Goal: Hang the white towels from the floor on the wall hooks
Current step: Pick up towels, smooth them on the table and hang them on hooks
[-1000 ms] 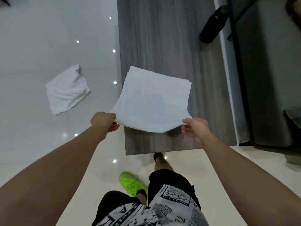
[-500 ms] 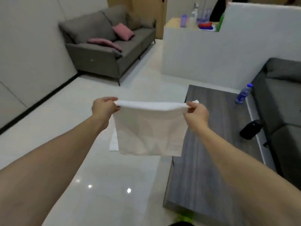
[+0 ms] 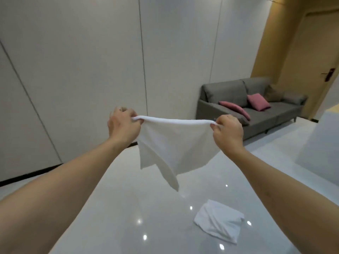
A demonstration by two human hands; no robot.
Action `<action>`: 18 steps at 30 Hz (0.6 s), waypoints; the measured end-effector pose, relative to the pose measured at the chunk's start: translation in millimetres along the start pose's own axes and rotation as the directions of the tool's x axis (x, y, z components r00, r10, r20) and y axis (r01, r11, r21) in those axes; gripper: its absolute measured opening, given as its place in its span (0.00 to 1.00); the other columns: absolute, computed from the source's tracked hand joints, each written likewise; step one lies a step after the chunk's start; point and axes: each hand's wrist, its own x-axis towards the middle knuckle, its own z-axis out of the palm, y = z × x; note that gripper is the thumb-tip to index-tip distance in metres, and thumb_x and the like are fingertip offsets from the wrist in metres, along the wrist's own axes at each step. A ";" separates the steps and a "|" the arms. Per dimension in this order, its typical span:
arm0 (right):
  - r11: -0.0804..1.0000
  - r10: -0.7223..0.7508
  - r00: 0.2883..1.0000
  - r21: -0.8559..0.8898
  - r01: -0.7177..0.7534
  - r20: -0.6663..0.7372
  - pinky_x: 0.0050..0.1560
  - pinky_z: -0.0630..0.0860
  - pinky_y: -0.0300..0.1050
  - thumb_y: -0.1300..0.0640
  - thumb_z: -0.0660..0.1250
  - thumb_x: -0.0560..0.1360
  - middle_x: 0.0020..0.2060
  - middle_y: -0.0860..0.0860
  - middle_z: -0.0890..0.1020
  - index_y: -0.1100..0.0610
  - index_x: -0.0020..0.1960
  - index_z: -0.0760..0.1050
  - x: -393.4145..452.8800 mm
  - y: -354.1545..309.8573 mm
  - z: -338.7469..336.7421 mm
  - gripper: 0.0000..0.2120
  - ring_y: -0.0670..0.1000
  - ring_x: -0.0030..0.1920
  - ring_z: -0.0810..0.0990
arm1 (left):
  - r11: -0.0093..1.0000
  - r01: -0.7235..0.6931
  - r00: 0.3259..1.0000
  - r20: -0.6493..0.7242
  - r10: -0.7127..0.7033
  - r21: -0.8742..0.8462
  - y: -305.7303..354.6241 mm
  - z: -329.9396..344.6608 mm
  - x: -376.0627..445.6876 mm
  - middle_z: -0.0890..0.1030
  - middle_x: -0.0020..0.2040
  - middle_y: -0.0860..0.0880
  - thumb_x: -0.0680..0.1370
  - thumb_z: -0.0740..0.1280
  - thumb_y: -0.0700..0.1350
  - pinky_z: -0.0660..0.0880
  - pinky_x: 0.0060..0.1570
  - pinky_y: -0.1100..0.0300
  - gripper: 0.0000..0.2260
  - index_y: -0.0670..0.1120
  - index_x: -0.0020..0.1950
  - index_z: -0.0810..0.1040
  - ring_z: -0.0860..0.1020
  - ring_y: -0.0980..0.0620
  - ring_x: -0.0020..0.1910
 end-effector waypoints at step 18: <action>0.690 -0.600 0.769 0.629 0.358 0.222 0.51 0.71 0.42 0.58 0.69 0.76 0.50 0.54 0.86 0.57 0.54 0.84 130.5 -379.9 288.6 0.08 0.56 0.54 0.82 | 0.847 0.466 0.812 -0.505 -0.294 0.255 -239.9 -254.3 104.5 0.77 0.35 0.49 0.77 0.69 0.47 0.68 0.32 0.58 0.09 0.48 0.38 0.75 0.75 0.47 0.38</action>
